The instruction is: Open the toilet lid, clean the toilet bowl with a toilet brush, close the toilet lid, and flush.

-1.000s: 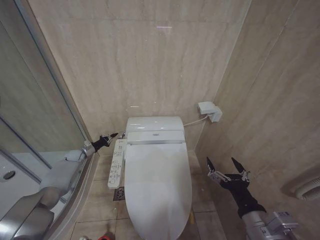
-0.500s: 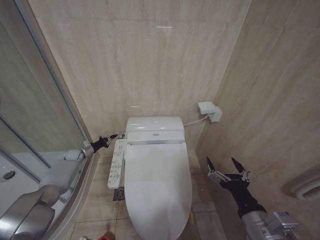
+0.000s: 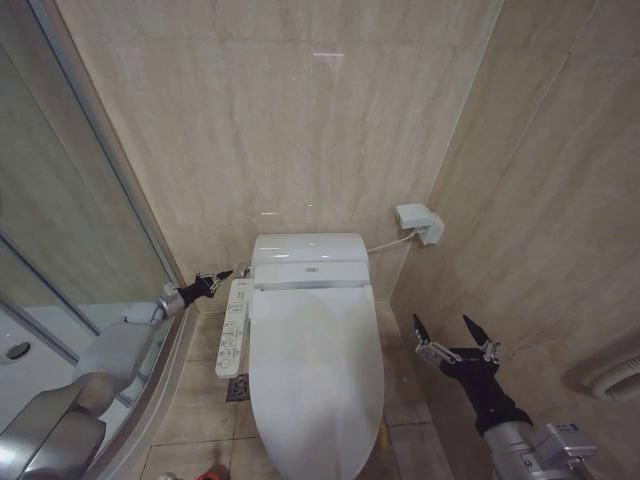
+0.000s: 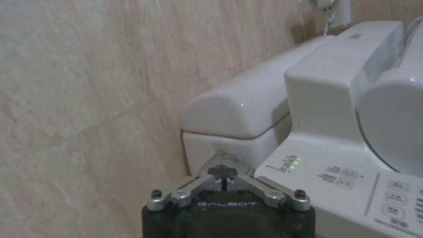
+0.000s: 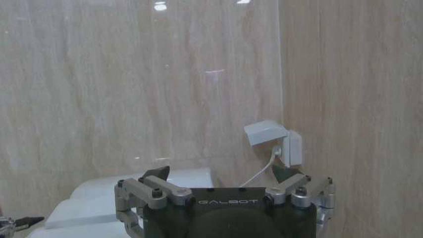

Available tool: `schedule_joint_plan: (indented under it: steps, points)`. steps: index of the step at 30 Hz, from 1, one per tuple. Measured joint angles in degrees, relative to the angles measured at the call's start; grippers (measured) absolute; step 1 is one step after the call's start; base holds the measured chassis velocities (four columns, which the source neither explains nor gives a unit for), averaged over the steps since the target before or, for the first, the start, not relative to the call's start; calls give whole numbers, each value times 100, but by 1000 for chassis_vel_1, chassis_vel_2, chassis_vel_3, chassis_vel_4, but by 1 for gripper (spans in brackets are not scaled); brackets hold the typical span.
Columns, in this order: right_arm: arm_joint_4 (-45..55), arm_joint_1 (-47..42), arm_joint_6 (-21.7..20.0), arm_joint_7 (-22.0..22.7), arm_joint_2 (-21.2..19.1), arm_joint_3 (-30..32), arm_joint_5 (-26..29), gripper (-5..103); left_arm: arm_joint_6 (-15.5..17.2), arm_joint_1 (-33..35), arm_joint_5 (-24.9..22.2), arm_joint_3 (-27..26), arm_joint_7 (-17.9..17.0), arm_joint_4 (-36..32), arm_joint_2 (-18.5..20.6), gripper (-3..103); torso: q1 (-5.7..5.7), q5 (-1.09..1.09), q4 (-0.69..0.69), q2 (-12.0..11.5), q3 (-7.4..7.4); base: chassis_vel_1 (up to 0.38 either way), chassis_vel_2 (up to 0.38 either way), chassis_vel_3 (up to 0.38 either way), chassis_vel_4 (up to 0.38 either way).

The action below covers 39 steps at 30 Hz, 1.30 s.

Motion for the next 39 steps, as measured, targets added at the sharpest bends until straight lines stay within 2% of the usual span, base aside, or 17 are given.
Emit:
schedule_joint_plan:
  steps: [10,21,39]
  points:
    - [0,0,0,0,0,0,0,100,11,-6,-6,-5,64,2,-63,0,3,0,0,-2,1,-61,51,59,-60]
    - [0,0,0,0,0,0,0,100,8,-42,-94,3,378,105,-81,0,0,0,0,-1,0,-6,4,4,-4]
    - [0,0,0,0,0,0,0,100,-15,-28,-157,-25,539,388,-154,0,0,1,1,0,0,0,0,0,0]
